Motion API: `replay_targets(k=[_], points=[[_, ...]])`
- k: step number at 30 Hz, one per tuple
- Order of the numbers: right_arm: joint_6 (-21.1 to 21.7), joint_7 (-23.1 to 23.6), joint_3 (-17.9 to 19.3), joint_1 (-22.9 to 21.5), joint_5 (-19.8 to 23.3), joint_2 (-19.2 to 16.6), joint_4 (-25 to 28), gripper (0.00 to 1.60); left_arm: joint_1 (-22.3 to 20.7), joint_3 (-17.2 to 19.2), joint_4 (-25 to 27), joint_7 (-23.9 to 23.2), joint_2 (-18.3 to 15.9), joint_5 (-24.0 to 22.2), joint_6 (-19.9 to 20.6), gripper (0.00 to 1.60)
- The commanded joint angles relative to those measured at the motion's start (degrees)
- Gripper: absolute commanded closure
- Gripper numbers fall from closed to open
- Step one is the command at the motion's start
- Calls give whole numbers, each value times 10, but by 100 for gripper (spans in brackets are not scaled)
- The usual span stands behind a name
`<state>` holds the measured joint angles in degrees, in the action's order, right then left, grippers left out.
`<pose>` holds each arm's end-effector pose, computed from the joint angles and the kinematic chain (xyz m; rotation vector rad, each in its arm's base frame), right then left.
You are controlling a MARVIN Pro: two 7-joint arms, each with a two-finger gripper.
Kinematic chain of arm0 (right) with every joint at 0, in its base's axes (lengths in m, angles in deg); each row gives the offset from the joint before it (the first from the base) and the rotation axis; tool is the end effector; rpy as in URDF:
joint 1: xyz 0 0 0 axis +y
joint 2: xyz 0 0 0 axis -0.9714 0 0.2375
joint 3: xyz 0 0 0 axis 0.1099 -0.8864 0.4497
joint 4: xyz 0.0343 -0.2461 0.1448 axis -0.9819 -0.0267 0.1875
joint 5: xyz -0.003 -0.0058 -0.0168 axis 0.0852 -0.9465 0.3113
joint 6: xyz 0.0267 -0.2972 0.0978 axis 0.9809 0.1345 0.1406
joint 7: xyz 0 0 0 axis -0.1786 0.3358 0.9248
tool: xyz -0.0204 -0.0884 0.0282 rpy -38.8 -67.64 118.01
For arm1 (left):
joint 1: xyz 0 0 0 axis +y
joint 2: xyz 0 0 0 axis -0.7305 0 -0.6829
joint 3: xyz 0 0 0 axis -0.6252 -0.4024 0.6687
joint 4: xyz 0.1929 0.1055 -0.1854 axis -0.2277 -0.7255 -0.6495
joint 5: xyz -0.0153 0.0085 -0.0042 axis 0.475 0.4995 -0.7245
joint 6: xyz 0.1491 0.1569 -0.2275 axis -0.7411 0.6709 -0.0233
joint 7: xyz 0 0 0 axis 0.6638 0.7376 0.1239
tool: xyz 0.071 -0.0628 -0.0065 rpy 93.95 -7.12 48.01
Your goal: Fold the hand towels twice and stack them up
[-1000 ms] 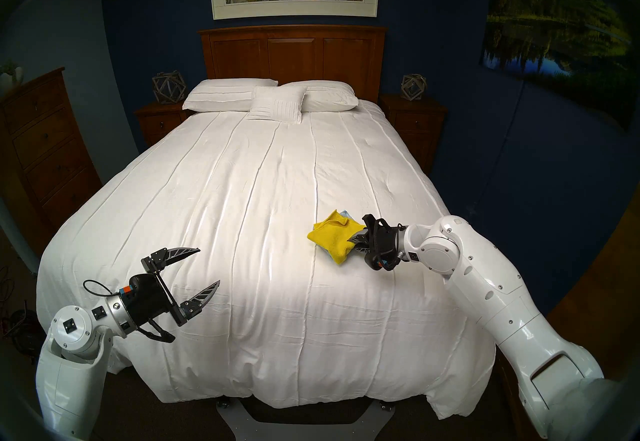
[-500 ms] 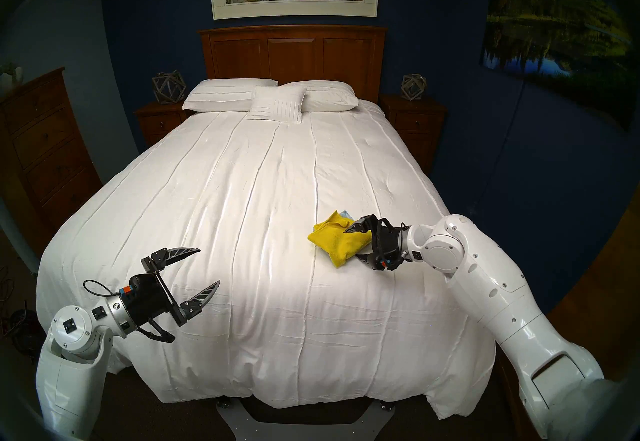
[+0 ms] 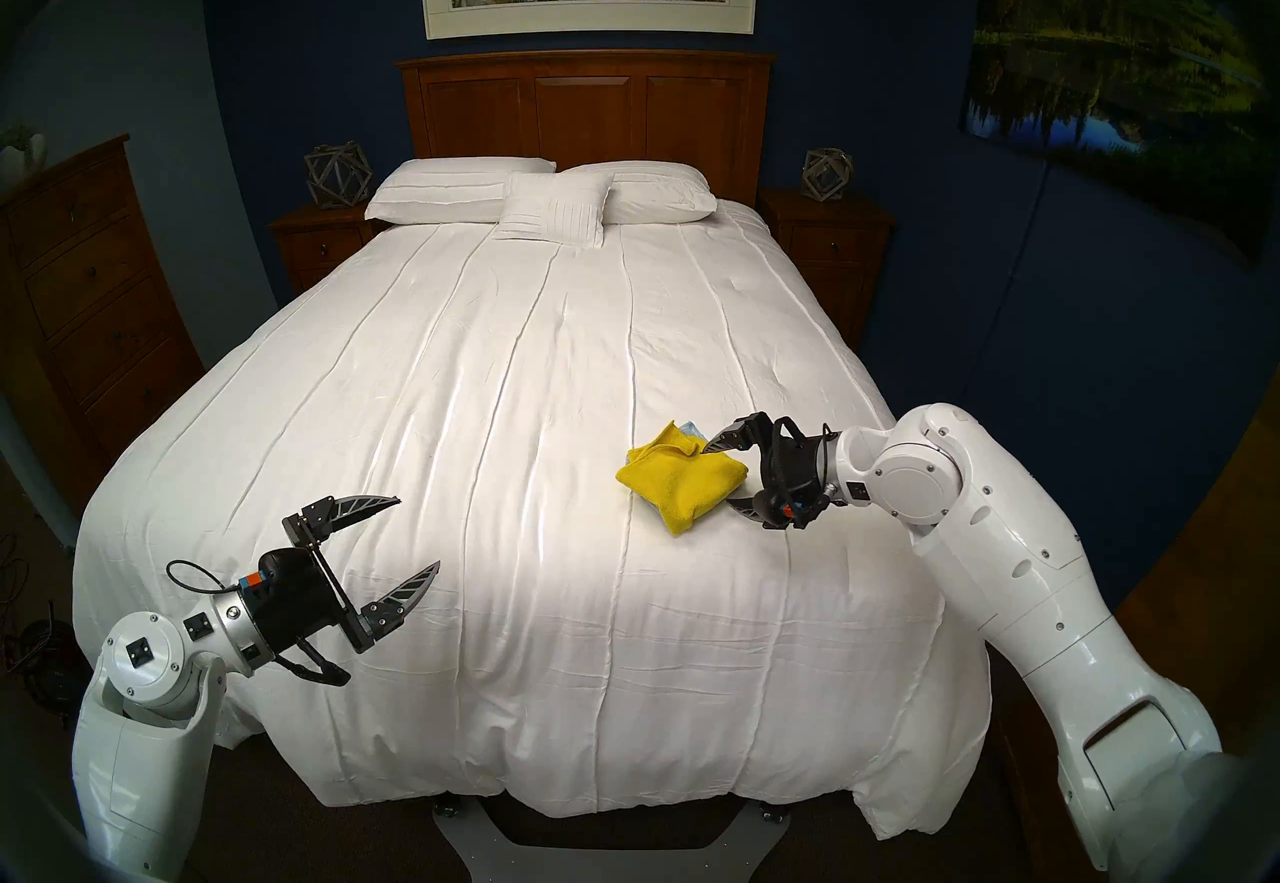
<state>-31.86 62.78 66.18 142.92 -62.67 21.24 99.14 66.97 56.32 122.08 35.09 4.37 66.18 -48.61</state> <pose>0.4581 -0.0562 -0.2135 0.8213 2.3880 1.1531 0.2873 0.0970 -0.2621 1.8388 -1.1507 1.9740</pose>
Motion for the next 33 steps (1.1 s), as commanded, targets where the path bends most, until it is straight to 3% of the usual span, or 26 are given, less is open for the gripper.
replay_targets(k=[1, 16, 25, 26, 33], points=[[12, 10, 30, 6, 29, -23, 25, 0, -1, 2, 10, -1, -1, -1, 0, 0], [15, -7, 3, -85, -15, 69, -45, 0, -2, 2, 9, -1, 0, -1, -1, 0], [3, -14, -24, -139, -58, 131, -123, 0, -3, 2, 8, -2, 0, 0, -1, 0], [-2, -15, -41, -162, -60, 136, -145, 0, -3, 2, 8, -2, 1, 0, -1, 0], [-17, -26, -37, -176, -84, 160, -174, 0, -3, 2, 8, -2, 1, 0, -1, 0]])
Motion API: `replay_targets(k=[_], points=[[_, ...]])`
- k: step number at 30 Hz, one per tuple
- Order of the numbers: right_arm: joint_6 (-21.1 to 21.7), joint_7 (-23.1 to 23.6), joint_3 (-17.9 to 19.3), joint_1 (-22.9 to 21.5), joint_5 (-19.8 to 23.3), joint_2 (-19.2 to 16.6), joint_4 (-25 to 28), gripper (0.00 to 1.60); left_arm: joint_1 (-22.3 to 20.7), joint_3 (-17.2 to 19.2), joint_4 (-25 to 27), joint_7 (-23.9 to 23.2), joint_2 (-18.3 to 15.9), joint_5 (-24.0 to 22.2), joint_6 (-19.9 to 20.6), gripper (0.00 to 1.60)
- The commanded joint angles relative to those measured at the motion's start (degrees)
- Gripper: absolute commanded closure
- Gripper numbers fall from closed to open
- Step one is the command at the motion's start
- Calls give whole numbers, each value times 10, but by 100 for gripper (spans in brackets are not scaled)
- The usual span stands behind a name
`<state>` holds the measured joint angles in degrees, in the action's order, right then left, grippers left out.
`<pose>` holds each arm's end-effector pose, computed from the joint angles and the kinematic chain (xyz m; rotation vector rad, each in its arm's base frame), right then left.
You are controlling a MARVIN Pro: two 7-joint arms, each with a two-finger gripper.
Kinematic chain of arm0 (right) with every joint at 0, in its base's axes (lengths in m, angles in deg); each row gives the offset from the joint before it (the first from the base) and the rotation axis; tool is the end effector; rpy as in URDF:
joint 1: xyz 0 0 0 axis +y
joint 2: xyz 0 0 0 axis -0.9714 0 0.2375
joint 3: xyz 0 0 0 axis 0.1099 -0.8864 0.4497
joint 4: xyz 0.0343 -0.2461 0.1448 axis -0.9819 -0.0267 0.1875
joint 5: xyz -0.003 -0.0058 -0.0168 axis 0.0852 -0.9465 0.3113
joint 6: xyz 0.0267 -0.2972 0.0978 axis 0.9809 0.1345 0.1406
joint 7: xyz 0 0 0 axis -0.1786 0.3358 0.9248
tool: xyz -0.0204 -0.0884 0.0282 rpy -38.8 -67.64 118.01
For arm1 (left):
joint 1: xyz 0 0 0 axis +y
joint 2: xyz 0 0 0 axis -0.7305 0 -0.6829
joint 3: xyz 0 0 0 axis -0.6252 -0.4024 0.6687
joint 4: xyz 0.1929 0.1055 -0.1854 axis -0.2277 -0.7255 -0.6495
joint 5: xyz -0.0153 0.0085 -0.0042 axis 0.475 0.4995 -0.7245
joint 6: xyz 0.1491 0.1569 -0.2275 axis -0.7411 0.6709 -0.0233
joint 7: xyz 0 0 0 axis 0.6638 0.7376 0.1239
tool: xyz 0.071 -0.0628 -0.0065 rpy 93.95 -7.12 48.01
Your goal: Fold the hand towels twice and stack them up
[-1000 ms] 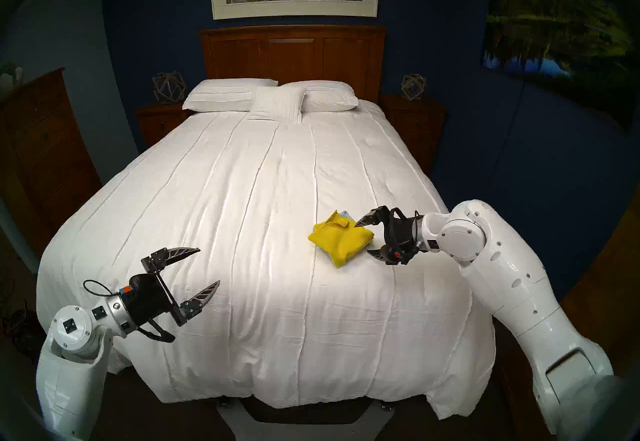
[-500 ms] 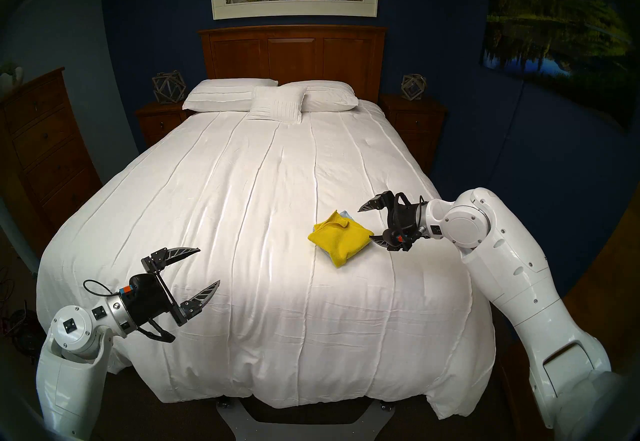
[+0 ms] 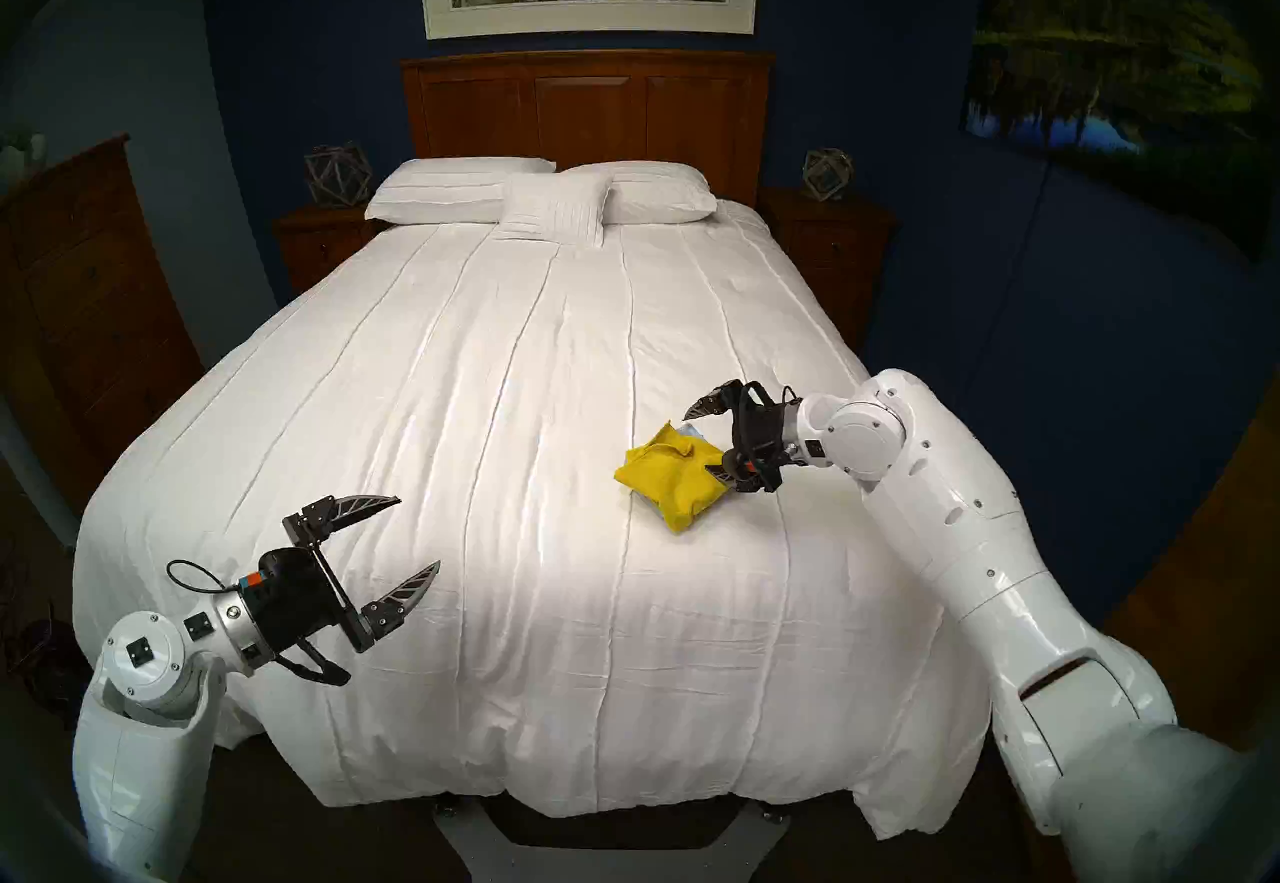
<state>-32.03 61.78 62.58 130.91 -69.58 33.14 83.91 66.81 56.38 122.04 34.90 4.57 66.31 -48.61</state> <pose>0.5217 -0.0201 -0.2126 0.8693 2.3340 1.1810 0.2877 0.0969 -0.2619 1.8377 -1.1512 1.9750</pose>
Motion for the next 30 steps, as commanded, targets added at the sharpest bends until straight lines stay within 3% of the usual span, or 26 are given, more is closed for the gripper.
replay_targets(k=[1, 9, 20, 30], points=[[-19, -18, -4, -63, -16, 43, -31, 0, -1, 2, 9, -1, -1, -1, -1, 0], [-50, -21, -16, -82, -25, 40, -50, 0, -1, 2, 9, -1, 0, -1, 0, 0], [-61, 14, 5, -21, 7, -18, 26, 0, -1, 3, 10, -2, 0, -1, 0, 0], [-51, 23, 29, 27, 13, -44, 49, 0, -1, 3, 11, -2, 1, -1, 1, 0]])
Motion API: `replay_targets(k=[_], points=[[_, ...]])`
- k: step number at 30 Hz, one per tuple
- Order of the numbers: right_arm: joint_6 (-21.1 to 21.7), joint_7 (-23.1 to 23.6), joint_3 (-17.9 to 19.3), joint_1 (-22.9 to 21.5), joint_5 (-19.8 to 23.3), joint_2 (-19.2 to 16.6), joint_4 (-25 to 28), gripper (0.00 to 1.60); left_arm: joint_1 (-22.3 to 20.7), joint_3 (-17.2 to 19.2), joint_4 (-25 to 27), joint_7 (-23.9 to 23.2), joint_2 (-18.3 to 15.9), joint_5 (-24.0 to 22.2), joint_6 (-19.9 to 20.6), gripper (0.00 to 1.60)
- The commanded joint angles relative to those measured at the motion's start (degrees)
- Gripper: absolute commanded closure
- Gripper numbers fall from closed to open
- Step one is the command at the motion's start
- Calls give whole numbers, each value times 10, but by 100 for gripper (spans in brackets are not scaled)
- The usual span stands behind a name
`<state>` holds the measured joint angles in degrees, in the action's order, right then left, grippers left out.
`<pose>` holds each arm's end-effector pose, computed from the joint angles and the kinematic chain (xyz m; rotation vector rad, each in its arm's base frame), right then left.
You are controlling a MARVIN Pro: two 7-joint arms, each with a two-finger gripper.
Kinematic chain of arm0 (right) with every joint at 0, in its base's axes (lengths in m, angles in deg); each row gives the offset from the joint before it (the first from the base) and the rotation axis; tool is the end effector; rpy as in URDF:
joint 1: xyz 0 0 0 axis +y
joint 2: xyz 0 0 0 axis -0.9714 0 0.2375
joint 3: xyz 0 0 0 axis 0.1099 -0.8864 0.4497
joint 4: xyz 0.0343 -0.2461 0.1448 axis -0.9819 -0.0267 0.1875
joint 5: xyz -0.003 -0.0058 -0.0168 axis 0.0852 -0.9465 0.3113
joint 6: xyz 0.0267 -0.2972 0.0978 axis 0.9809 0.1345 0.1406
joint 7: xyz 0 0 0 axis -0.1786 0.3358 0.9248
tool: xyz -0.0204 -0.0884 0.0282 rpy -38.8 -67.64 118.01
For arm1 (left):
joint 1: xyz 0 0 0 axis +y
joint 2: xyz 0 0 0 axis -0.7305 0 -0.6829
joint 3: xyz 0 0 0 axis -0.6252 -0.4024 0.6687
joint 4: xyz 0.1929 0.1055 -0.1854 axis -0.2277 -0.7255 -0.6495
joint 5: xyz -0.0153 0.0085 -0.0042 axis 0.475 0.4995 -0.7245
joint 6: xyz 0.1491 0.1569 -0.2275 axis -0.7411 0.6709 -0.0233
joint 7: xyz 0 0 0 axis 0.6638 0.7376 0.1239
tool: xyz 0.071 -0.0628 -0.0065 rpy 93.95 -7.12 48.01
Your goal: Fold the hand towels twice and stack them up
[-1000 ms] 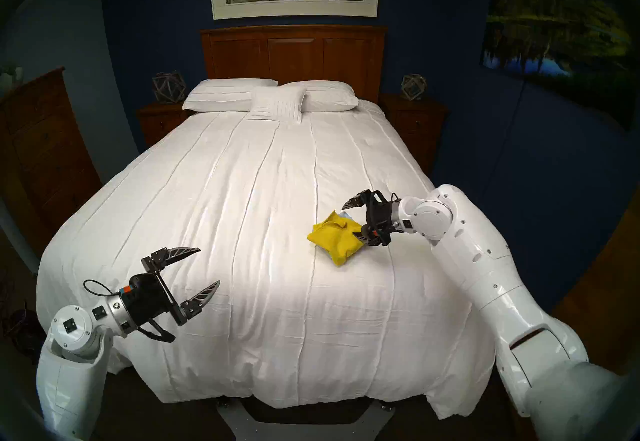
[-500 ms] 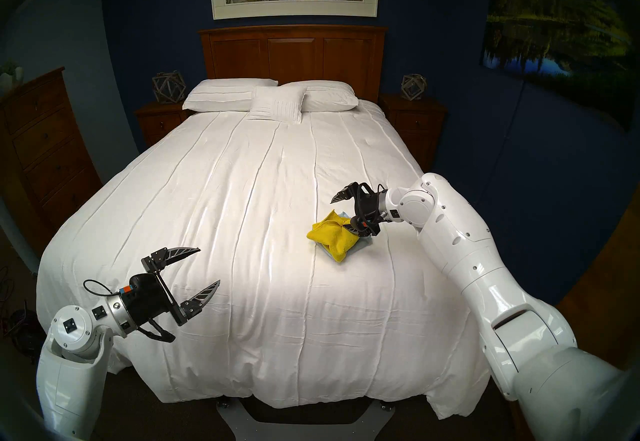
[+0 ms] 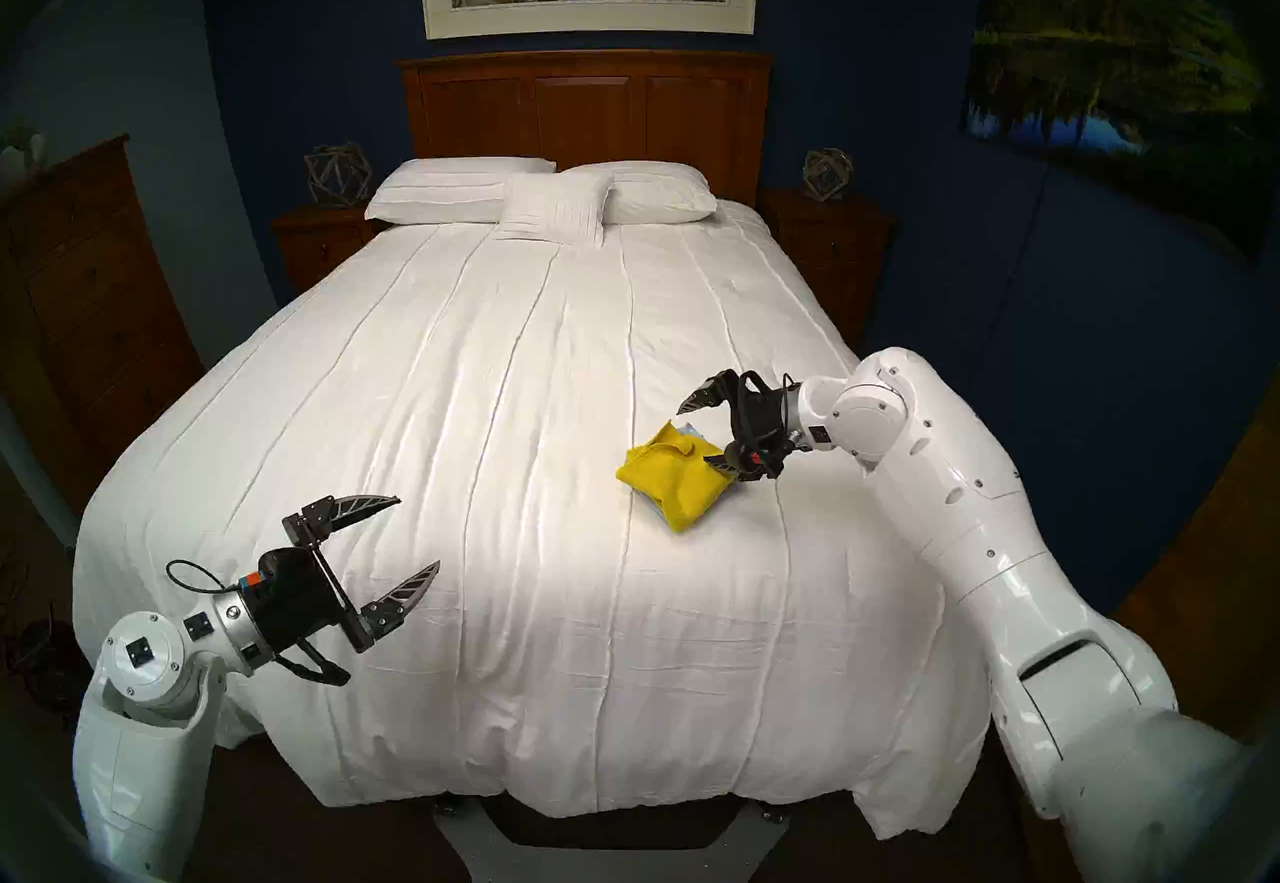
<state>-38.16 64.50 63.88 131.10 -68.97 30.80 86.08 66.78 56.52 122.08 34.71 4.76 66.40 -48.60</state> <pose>0.5130 -0.0338 -0.2005 0.7426 2.4061 1.1350 0.2876 0.0970 -0.2618 1.8378 -1.1514 1.9755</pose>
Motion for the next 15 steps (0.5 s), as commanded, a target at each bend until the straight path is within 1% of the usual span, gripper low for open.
replay_targets(k=[1, 8, 12, 14, 15], points=[[11, -3, 18, 27, 7, -22, 31, 0, 0, 2, 10, -1, -1, -1, 1, 0], [12, -6, 39, 32, 18, -33, 56, 0, -1, 2, 10, -1, 0, -1, 0, 0], [7, -6, 45, 27, 30, -29, 70, 0, -1, 2, 9, -1, 0, -1, 0, 0], [12, -4, 49, 25, 41, -23, 74, 0, -1, 2, 9, -1, 0, -1, 0, 0], [11, -2, 46, 21, 38, -21, 75, 0, -1, 2, 9, -2, 0, -1, 0, 0]])
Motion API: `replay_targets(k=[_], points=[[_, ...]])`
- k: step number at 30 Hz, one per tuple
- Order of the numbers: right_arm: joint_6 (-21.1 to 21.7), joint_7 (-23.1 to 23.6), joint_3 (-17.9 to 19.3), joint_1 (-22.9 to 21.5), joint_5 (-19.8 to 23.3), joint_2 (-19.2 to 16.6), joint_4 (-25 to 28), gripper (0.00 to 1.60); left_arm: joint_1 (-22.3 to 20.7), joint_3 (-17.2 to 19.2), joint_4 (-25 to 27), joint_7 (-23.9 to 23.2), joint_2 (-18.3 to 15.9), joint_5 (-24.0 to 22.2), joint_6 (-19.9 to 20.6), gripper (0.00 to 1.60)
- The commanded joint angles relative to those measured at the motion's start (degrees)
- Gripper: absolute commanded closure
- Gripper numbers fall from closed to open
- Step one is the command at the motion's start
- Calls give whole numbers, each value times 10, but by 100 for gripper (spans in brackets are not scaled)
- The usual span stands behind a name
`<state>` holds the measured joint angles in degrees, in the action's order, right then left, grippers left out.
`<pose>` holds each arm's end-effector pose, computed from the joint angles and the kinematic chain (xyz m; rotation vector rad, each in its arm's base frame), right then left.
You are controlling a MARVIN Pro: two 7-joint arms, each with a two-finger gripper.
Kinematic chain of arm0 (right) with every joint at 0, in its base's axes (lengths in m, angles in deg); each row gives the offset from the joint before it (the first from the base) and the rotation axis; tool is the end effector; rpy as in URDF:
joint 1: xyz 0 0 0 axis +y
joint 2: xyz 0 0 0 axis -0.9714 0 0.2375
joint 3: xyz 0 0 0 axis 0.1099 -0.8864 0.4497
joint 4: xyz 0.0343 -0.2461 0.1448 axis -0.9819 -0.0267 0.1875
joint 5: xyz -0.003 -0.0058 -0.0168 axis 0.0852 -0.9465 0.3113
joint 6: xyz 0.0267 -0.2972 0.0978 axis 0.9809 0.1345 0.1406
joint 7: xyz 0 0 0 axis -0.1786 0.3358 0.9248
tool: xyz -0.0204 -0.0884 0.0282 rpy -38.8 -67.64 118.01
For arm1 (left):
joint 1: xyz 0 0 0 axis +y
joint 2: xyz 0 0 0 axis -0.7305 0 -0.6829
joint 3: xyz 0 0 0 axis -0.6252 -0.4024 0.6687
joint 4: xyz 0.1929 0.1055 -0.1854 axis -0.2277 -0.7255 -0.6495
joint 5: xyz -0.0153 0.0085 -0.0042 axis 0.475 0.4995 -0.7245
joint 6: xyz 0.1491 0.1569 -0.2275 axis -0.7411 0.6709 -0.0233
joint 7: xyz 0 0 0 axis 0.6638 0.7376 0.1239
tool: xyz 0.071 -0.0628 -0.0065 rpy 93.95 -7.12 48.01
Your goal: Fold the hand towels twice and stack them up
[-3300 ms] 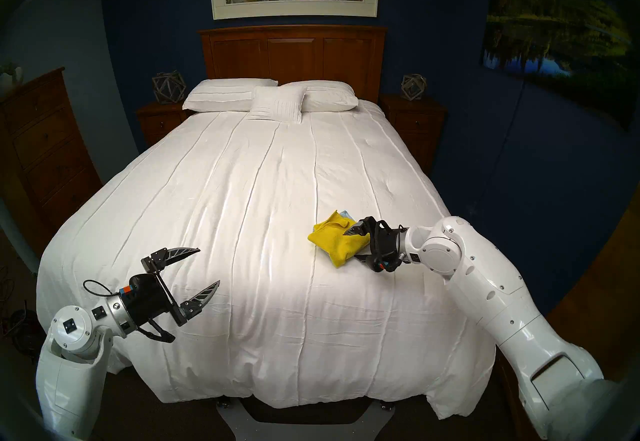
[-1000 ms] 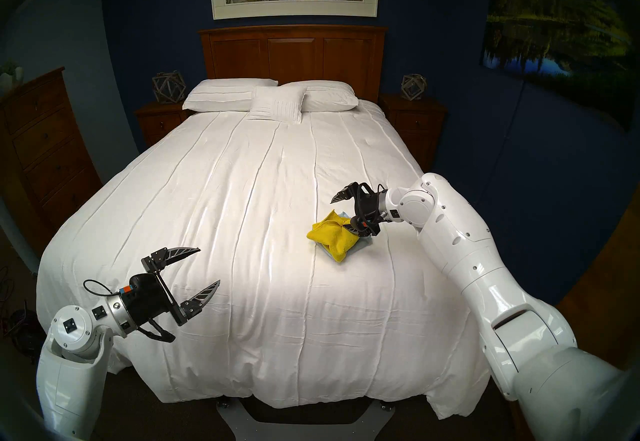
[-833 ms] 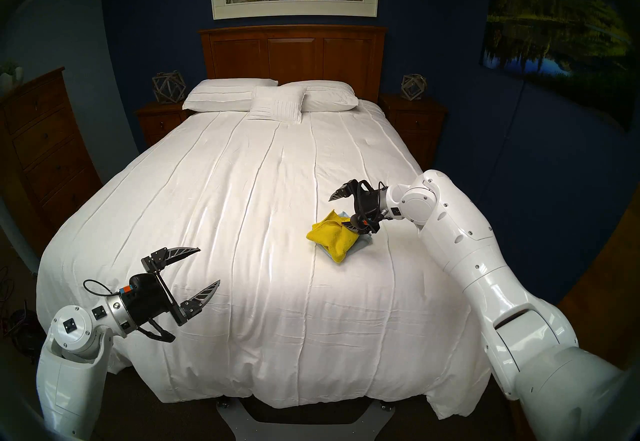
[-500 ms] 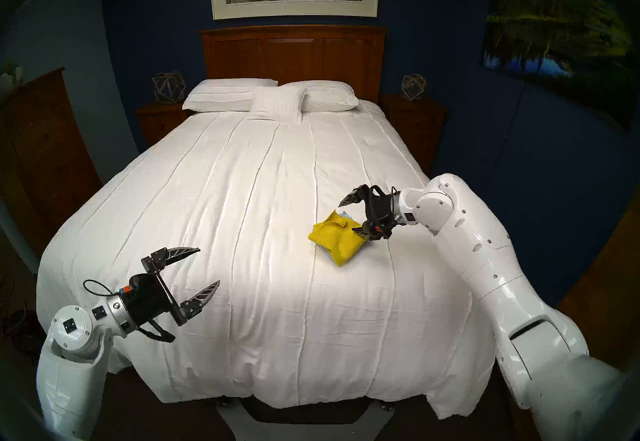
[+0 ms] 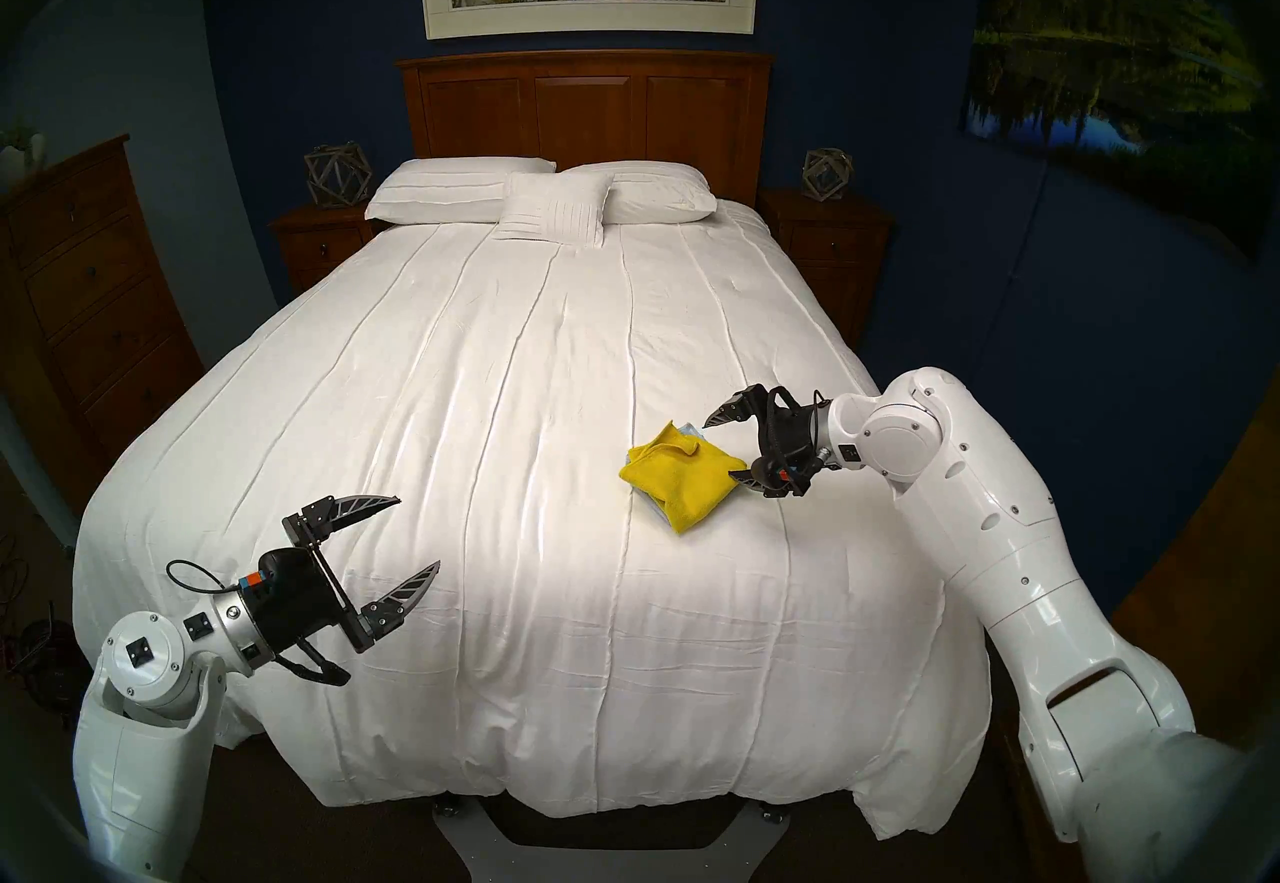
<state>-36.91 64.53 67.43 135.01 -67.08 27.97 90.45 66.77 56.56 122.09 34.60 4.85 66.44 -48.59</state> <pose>0.4985 -0.0538 -0.1943 0.7795 2.3589 1.1532 0.2874 0.0969 -0.2619 1.8376 -1.1515 1.9748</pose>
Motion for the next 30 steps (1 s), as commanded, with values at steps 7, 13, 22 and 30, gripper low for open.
replay_targets(k=[7, 13, 22, 30], points=[[5, -2, -13, -49, 2, 45, -5, 0, -1, 2, 9, -1, -1, -1, 0, 0], [3, -10, -36, -79, -13, 75, -48, 0, -1, 2, 9, -1, 0, -1, 0, 0], [-4, -29, -52, -99, -39, 94, -95, 0, -2, 3, 9, -2, 0, -1, 0, 0], [-7, -52, -56, -118, -67, 105, -131, 0, -2, 3, 9, -2, 1, 0, 0, 0]])
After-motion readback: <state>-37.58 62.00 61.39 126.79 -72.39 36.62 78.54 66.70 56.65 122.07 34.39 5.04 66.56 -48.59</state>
